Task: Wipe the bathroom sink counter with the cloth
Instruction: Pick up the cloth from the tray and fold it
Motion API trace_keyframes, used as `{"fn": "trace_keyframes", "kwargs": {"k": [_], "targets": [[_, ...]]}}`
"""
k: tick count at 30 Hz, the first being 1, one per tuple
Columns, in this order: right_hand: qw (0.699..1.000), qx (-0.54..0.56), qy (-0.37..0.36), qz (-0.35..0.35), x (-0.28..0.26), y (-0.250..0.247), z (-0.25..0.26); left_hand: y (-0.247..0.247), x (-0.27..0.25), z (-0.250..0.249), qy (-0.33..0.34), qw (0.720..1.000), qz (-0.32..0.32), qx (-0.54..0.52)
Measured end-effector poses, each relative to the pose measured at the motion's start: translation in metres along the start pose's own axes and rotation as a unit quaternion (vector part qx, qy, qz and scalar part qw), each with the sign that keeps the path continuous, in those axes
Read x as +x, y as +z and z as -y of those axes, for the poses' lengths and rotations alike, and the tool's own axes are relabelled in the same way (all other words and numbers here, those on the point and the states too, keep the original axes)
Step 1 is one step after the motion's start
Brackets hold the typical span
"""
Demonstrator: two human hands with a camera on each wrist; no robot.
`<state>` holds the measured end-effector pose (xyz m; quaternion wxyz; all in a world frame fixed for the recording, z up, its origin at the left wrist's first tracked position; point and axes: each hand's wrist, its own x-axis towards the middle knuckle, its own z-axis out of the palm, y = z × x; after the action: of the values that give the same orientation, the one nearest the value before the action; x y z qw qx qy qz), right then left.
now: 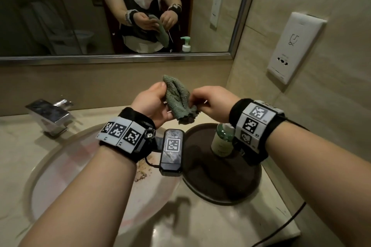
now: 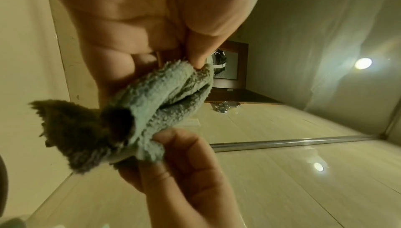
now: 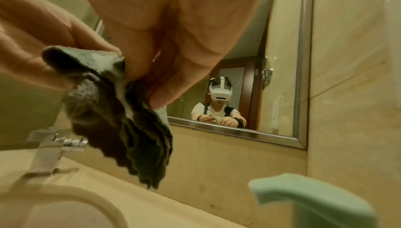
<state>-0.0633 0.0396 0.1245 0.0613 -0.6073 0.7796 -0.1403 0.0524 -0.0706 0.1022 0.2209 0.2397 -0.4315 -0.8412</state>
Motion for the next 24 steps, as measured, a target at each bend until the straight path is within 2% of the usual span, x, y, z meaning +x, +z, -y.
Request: {"fn": "trace_keyframes", "kwargs": {"k": [2,3,4,6,7,8,9,12,14,18,20,22,24], "targets": [[0.997,0.032,0.069,-0.02,0.005,-0.006,-0.006,0.001,0.001,-0.001,-0.001,1.0,0.002,0.02],[0.985,0.11,0.126,-0.045,0.009,-0.009,-0.01,0.001,0.003,-0.001,0.002,0.999,-0.001,0.038],[0.956,0.219,0.182,-0.073,0.013,-0.014,-0.011,0.002,0.004,-0.001,0.005,0.998,-0.006,0.056],[0.861,0.416,0.263,-0.128,0.021,-0.023,-0.011,0.003,0.008,0.0,0.009,0.997,-0.014,0.078],[0.832,0.458,0.278,-0.146,0.024,-0.026,-0.012,0.003,0.009,0.002,0.007,0.996,-0.015,0.084],[0.824,0.467,0.282,-0.155,0.028,-0.026,-0.012,0.005,0.01,0.003,0.003,0.996,-0.012,0.087],[0.834,0.45,0.276,-0.159,0.031,-0.025,-0.011,0.007,0.01,0.003,0.0,0.996,-0.006,0.087],[0.908,0.325,0.221,-0.144,0.037,-0.012,-0.004,0.015,0.012,0.002,0.0,0.997,0.007,0.08],[0.942,0.258,0.177,-0.124,0.037,-0.004,0.002,0.018,0.015,-0.001,0.007,0.997,0.005,0.073],[0.962,0.235,0.13,-0.043,0.03,-0.003,-0.005,0.012,0.02,-0.004,-0.009,0.996,0.019,0.088],[0.98,0.155,0.125,0.001,0.026,-0.01,-0.012,0.008,0.022,-0.005,-0.019,0.993,0.019,0.118],[0.986,0.079,0.147,-0.011,0.026,-0.021,-0.023,0.004,0.026,-0.008,-0.015,0.987,0.001,0.161],[0.977,0.096,0.186,-0.027,0.028,-0.031,-0.037,0.001,0.034,-0.013,-0.001,0.977,-0.022,0.212]]}}
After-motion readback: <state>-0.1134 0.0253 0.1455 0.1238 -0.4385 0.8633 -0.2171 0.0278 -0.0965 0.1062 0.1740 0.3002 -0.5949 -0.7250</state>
